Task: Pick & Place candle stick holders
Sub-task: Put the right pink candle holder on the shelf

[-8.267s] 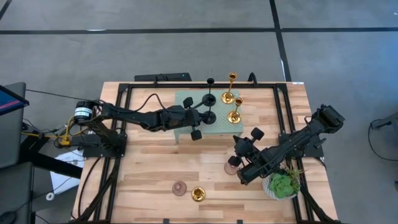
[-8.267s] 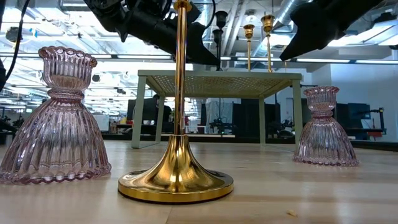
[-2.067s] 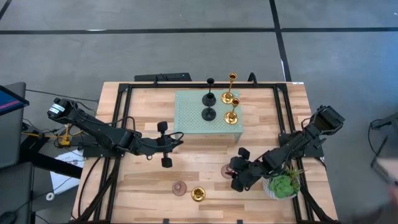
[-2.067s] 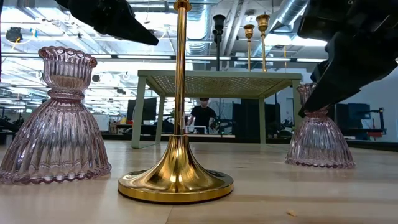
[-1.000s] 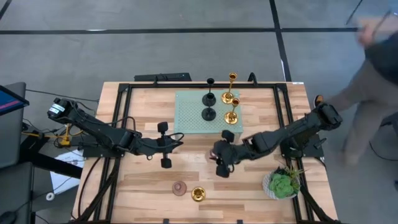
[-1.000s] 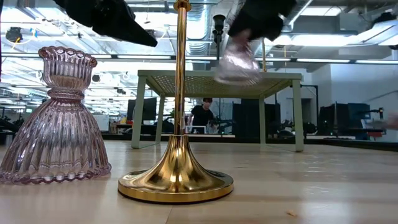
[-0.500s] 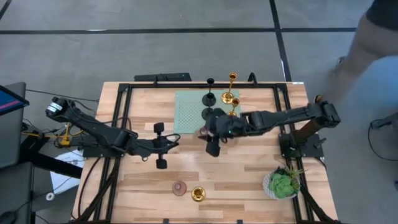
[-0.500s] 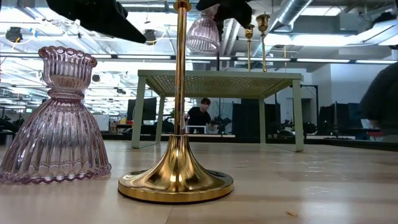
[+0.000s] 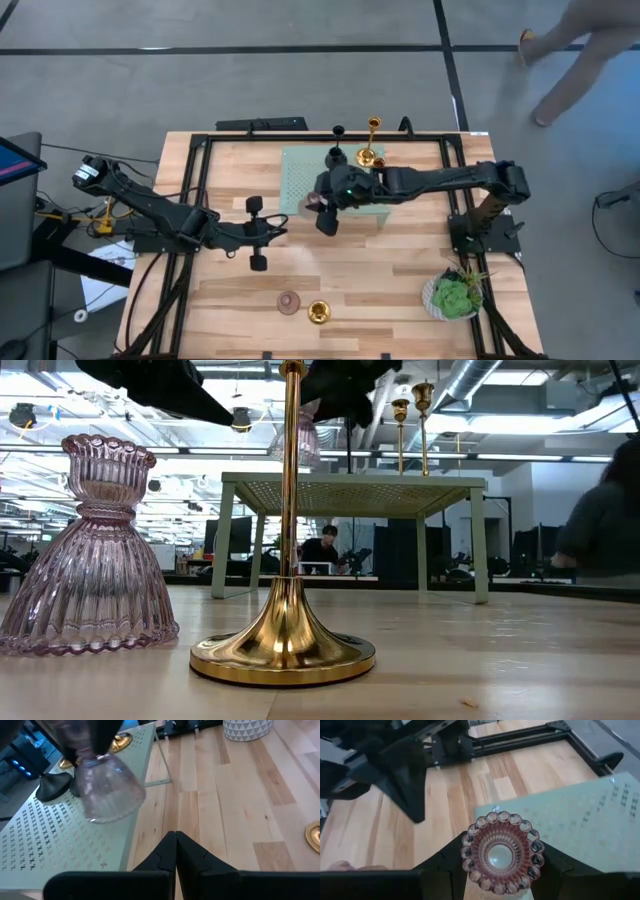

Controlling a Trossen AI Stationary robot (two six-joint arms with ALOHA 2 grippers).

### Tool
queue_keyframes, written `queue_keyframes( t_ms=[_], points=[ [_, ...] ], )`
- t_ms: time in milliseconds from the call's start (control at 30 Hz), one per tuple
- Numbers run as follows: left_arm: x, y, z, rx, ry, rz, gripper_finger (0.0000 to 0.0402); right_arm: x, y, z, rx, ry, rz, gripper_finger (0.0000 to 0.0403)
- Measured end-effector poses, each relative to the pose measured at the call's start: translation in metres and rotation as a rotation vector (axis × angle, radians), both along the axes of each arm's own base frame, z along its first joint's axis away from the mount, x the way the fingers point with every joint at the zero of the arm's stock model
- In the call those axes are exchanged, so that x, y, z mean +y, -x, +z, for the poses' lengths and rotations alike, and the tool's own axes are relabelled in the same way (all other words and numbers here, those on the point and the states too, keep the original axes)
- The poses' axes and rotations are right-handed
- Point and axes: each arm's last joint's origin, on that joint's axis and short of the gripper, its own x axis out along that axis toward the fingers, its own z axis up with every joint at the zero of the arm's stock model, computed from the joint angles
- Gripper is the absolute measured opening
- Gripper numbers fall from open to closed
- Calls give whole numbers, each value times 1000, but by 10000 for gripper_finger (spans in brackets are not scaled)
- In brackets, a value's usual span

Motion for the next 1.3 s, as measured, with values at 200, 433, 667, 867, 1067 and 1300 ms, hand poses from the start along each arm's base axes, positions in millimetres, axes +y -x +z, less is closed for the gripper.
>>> queue_keyframes(
  t_ms=[200, 433, 667, 867, 1067, 1300],
  points=[
    [0, 0, -1, 12, -1, 2, 3, -11, -13, 12, -9, 35, -2, 147],
    [0, 1, -2, 16, -1, 2, 3, -12, -15, 10, 12, 13, 0, 148],
    [0, 1, -2, 22, -4, 2, 3, -3, -14, 8, 28, -7, 16, 147],
    [1, 1, -3, 29, -8, 2, 3, 7, -14, 9, 24, -35, 28, 148],
    [1, 1, -3, 30, -8, 2, 3, 17, -14, 9, 21, -51, 40, 147],
    [0, 1, -4, 38, -9, -3, 3, 24, -16, 13, -26, -68, 47, 147]
  ],
)
